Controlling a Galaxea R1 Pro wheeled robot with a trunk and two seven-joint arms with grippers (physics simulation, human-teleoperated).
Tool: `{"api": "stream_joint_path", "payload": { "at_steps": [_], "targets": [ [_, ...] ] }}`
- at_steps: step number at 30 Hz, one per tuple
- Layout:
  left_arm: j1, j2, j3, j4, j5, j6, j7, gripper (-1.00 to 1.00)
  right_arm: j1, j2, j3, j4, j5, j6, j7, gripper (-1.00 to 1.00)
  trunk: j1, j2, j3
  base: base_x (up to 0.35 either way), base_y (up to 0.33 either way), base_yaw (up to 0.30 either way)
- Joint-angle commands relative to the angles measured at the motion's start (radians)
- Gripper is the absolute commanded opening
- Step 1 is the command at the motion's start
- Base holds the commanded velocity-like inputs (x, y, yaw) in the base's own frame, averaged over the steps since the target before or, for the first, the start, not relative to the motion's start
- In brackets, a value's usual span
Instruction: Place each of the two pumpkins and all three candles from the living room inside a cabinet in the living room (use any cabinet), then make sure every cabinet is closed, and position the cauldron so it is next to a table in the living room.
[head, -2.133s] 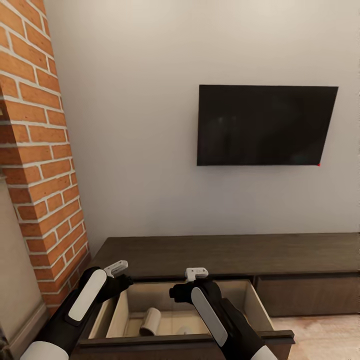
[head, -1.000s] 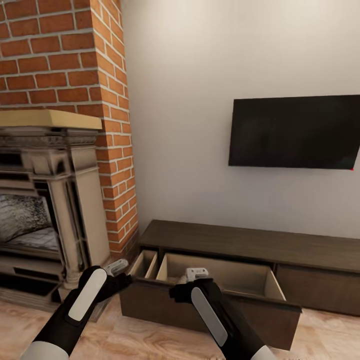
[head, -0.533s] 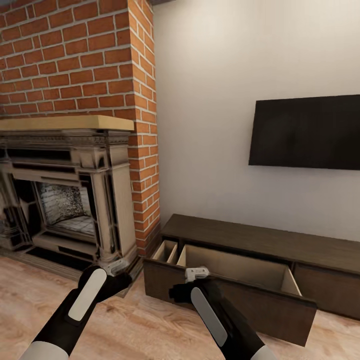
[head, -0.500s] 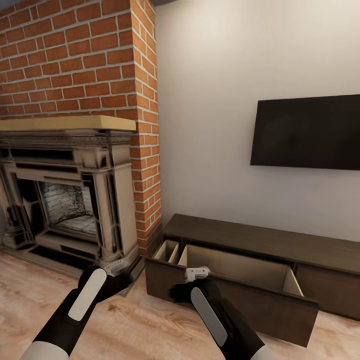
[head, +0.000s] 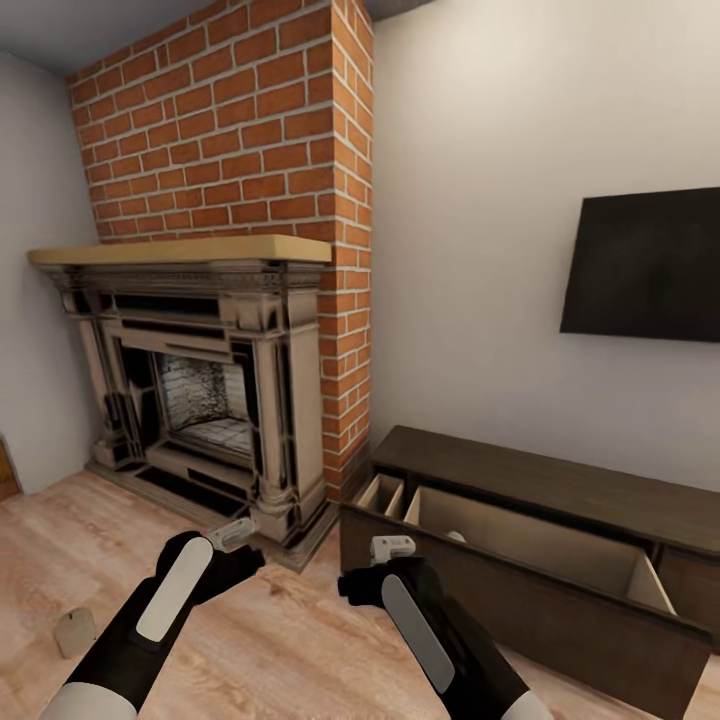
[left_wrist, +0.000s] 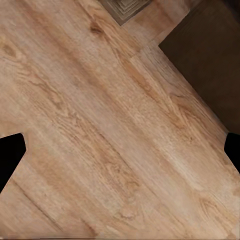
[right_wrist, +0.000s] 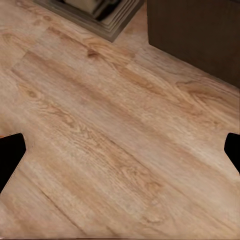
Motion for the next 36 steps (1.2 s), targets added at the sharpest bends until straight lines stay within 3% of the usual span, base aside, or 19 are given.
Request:
{"api": "stream_joint_path", "payload": {
  "at_steps": [1,15,31,36],
  "targets": [
    [-0.001,0.001,-0.003,-0.001,0.01,-0.001,0.01,1.0,-0.001,0.0,0.001,-0.001,-0.01,0.002,-0.01,1.0,-0.001,-0.001,-0.001,-0.226,0.213,0.277],
    [-0.001,0.001,-0.003,-0.001,0.01,-0.001,0.01,1.0,-0.001,0.001,0.002,-0.001,-0.01,0.003,-0.01,1.0,-0.001,-0.001,-0.001,-0.208,0.237,0.277],
    [-0.001,0.0,-0.004,0.0,0.01,-0.001,0.01,1.0,-0.001,0.001,0.003,-0.001,-0.009,0.003,-0.01,1.0,-0.001,-0.001,-0.001,-0.085,0.287,0.277],
    [-0.001,0.0,-0.003,0.001,0.01,-0.001,0.01,1.0,-0.001,0.002,0.003,-0.001,-0.009,0.003,-0.01,1.0,-0.001,-0.001,-0.001,-0.003,0.089,0.277]
  ]
}}
